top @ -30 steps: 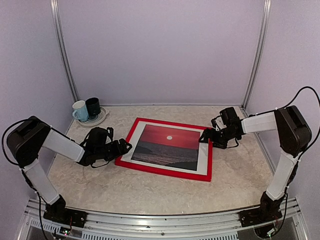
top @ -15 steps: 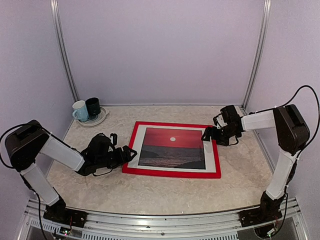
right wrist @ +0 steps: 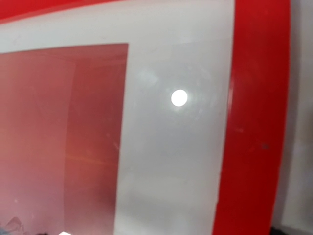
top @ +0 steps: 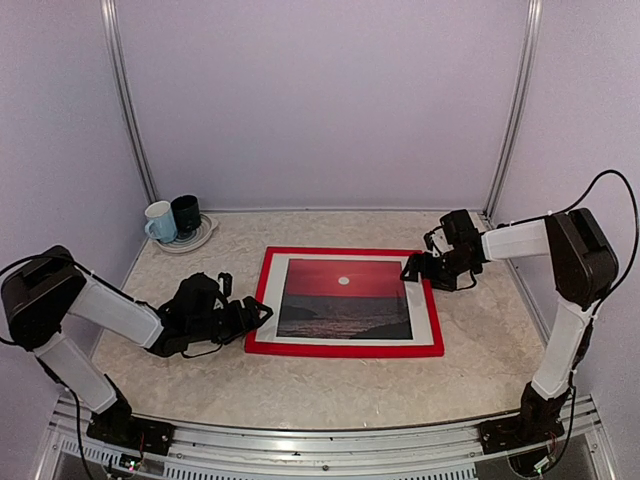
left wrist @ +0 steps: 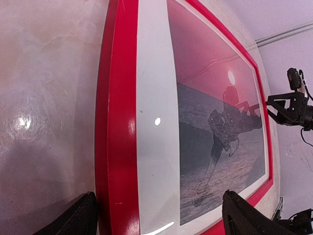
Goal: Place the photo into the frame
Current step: Place the photo frame at the center of the board.
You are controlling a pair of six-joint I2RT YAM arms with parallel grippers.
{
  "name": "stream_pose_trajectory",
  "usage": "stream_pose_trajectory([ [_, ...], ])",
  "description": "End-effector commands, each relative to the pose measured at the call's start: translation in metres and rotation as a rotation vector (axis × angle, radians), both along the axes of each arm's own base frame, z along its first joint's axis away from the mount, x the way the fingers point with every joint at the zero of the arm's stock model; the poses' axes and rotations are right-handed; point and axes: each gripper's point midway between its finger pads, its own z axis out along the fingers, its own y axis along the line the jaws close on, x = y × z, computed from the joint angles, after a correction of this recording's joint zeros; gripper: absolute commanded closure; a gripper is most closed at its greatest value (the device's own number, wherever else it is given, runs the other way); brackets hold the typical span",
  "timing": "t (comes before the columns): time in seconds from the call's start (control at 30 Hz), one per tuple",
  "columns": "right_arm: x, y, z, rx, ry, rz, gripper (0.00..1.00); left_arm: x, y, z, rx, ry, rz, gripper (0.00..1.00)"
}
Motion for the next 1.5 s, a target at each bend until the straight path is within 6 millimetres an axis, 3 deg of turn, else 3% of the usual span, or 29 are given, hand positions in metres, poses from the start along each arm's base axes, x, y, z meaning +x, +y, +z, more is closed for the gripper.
stream_pose_trajectory([
  [0.0,-0.009,0.013,-0.011,0.043,0.062,0.046,0.03,-0.021,0.013,-0.023,0.075,0.100,0.002,0.13],
  [0.73,0.005,0.020,-0.006,0.050,0.039,0.061,0.01,-0.017,0.021,-0.016,0.107,0.090,0.033,0.13],
  [0.93,0.005,0.011,-0.004,0.001,0.037,0.042,0.01,-0.015,0.032,-0.011,0.121,0.082,0.057,0.08],
  [1.07,-0.001,-0.004,0.008,-0.057,0.002,0.001,0.01,-0.005,0.049,0.000,0.137,0.056,0.087,0.05],
  [1.2,-0.011,-0.023,0.030,-0.121,-0.049,-0.043,0.01,0.008,0.064,0.025,0.178,-0.012,0.121,0.01],
  [1.37,-0.038,-0.047,0.059,-0.179,-0.151,-0.081,0.01,0.014,0.070,0.061,0.232,-0.104,0.101,0.01],
  [1.47,-0.060,-0.051,0.074,-0.170,-0.221,-0.045,0.01,0.011,0.076,0.080,0.274,-0.133,0.094,0.01],
])
